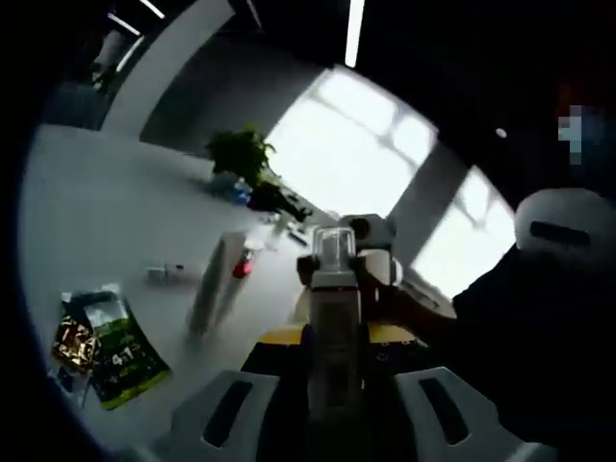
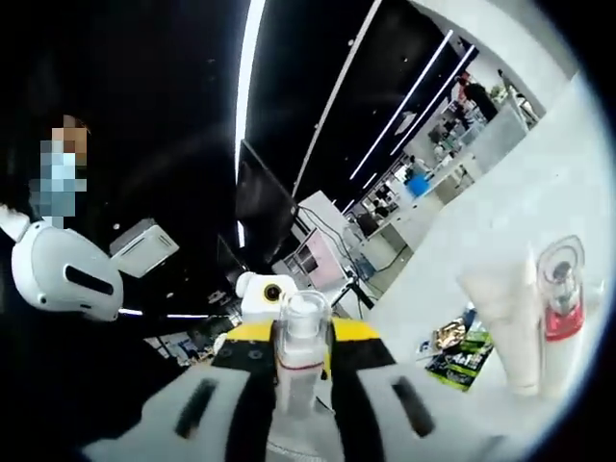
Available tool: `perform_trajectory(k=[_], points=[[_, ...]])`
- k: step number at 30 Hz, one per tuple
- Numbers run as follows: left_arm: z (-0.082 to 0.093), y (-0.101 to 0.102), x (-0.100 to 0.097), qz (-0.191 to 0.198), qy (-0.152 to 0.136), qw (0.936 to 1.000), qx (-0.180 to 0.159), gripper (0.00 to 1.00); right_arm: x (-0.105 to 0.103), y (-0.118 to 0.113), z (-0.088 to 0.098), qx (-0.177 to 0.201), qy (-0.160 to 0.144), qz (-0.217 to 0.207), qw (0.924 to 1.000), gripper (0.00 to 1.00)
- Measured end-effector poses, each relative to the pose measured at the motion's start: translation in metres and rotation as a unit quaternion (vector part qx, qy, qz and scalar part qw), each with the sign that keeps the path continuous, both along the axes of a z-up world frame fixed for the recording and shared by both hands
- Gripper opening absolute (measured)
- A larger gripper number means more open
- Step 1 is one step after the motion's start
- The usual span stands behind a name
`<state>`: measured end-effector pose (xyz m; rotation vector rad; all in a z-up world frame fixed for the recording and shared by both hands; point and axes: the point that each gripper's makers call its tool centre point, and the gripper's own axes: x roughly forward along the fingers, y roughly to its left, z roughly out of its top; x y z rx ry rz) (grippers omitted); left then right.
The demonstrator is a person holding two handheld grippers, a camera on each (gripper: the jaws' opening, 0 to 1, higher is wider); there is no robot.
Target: Arrange the skincare products in the storage area until every visible bottle or jar stands upright without overlapping.
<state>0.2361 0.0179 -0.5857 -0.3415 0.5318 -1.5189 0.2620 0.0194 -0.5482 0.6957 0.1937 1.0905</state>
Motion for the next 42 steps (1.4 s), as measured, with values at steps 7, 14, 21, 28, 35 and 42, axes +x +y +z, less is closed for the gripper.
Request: perform_trajectory(k=[7, 14, 21, 28, 35, 42], points=[[-0.019, 0.006, 0.027, 0.094, -0.143, 0.9802, 0.1, 0.37, 0.024, -0.017, -0.007, -0.05, -0.007, -0.111, 0.9925, 0.18], [-0.035, 0.003, 0.039, 0.157, -0.264, 0.9288, 0.207, 0.34, 0.037, -0.015, -0.023, -0.091, 0.003, -0.176, 0.9802, 0.17], [-0.04, -0.003, 0.063, 0.205, -0.36, 0.8694, 0.27, 0.23, 0.047, -0.013, -0.032, -0.092, 0.012, -0.239, 0.9665, 0.17], [-0.04, -0.004, 0.071, 0.213, -0.38, 0.8567, 0.277, 0.19, 0.045, -0.02, -0.032, -0.071, 0.025, -0.262, 0.9623, 0.18], [-0.028, -0.003, 0.065, 0.207, -0.343, 0.8914, 0.212, 0.17, 0.038, -0.017, -0.017, -0.074, -0.009, -0.235, 0.9691, 0.19], [-0.03, 0.007, 0.06, 0.194, -0.237, 0.9381, 0.161, 0.17, 0.031, -0.019, -0.015, -0.091, -0.031, -0.173, 0.9803, 0.22]])
